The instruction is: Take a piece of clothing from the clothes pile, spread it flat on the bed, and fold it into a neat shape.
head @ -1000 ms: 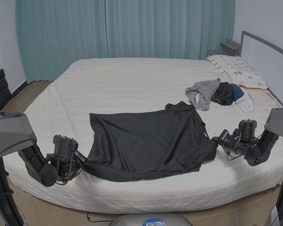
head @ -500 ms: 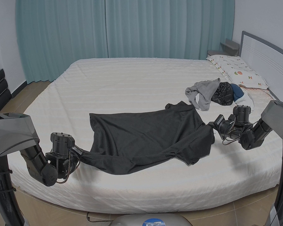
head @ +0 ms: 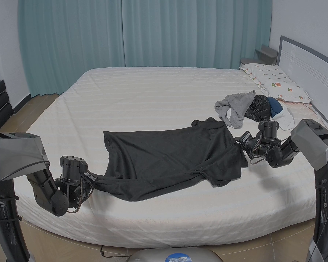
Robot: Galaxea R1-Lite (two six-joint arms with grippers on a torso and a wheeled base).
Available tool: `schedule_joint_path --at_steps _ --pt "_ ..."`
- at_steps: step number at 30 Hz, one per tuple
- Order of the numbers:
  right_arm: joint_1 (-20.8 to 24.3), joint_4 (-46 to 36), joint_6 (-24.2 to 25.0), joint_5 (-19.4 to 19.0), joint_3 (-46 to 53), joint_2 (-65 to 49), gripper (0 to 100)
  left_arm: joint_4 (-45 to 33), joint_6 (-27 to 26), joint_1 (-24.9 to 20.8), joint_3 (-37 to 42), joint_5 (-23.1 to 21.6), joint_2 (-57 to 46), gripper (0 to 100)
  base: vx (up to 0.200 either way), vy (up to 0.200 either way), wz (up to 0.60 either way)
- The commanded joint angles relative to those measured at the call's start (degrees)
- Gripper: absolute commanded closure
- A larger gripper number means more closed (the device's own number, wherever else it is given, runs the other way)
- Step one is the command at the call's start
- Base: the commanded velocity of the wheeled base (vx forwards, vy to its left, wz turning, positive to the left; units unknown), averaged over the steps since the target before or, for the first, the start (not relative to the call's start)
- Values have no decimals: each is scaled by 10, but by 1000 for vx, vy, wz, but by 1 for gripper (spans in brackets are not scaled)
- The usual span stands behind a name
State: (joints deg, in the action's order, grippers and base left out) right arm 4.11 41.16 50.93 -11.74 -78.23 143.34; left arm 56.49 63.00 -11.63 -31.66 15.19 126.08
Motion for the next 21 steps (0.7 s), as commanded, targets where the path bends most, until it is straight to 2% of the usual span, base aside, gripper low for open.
schedule_joint_path --at_steps 1,6,10,13,16,18,21 --pt "1 1 0 3 -2 22 0 0 0 3 -3 -1 13 100 0 0 0" --pt "-26 2 -4 -5 37 -44 0 0 0 3 0 -1 13 100 0 0 0" --pt "-38 -1 -25 -43 93 -97 0 0 1 5 5 -2 9 100 0 0 0" --pt "-30 0 -73 -73 168 -118 0 0 1 4 7 -2 7 100 0 0 0" --pt "-19 2 -144 -75 228 -120 0 0 1 4 10 -2 6 100 0 0 0" --pt "-17 2 -164 -79 252 -128 0 0 1 3 16 -2 5 100 0 0 0" --pt "-10 2 -164 -81 273 -140 0 0 1 3 20 -2 4 100 0 0 0"
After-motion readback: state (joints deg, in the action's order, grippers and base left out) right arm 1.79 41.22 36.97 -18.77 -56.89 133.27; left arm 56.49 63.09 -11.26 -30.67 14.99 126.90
